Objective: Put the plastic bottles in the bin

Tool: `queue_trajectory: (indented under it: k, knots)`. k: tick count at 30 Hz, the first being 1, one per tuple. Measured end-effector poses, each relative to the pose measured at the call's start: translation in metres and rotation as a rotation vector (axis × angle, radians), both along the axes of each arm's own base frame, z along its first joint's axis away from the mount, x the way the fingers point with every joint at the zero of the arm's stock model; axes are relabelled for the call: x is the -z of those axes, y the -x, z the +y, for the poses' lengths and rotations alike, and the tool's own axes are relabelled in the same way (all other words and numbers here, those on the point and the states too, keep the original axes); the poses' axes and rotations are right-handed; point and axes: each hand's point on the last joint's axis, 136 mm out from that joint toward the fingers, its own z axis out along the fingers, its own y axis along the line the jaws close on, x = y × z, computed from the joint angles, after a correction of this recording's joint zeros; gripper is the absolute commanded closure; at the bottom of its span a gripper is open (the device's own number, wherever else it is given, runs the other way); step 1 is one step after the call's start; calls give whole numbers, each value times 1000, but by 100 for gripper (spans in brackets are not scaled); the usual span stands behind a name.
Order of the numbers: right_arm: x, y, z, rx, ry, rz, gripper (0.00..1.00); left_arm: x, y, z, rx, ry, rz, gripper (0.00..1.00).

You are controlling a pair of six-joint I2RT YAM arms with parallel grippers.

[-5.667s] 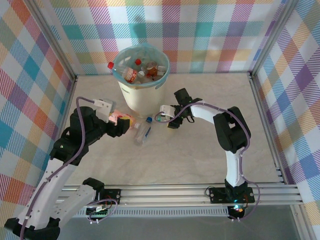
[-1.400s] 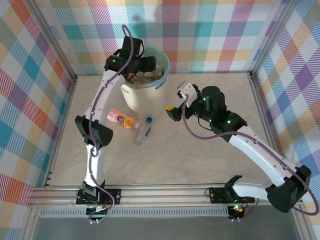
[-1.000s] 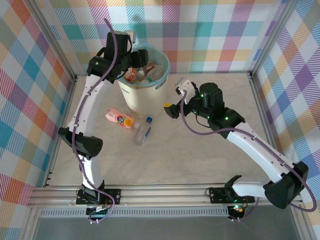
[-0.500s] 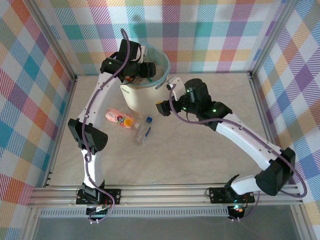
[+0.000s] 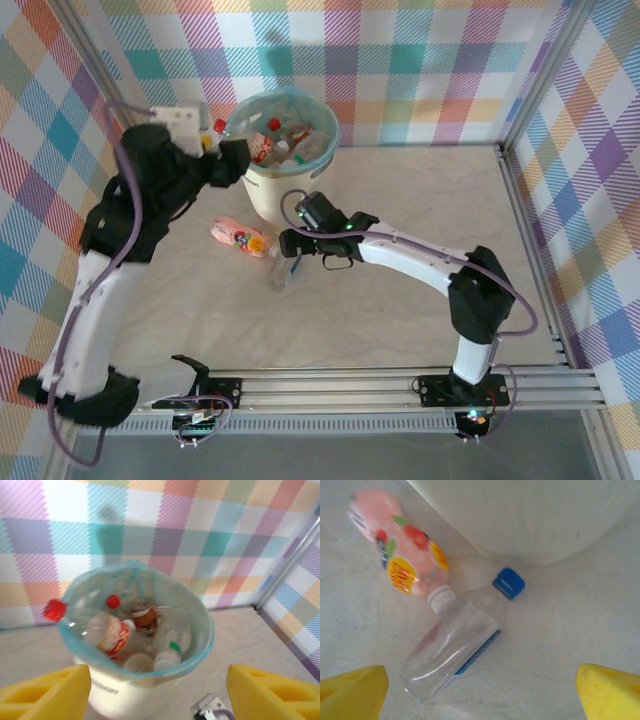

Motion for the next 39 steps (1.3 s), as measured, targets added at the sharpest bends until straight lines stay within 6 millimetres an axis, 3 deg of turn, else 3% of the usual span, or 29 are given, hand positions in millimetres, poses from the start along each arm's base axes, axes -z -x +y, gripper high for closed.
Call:
queue_trajectory:
  k: [4, 9, 16, 23, 32, 39]
  knots:
    - [35, 4, 5, 77, 8, 91, 3, 27, 27, 27, -85, -33, 13, 28]
    - [62, 7, 9, 127, 18, 155, 4, 55, 43, 49, -162, -68, 39, 28]
    - [79, 15, 34, 100, -3, 201, 5, 57, 60, 67, -220, -73, 17, 28]
    - [86, 18, 51, 71, -41, 235, 11, 61, 57, 66, -225, -82, 27, 28]
    - [89, 22, 51, 64, -45, 258, 10, 74, 47, 62, -223, -103, 66, 27]
    - [98, 26, 45, 64, -42, 299, 14, 80, 39, 58, -220, -114, 87, 27]
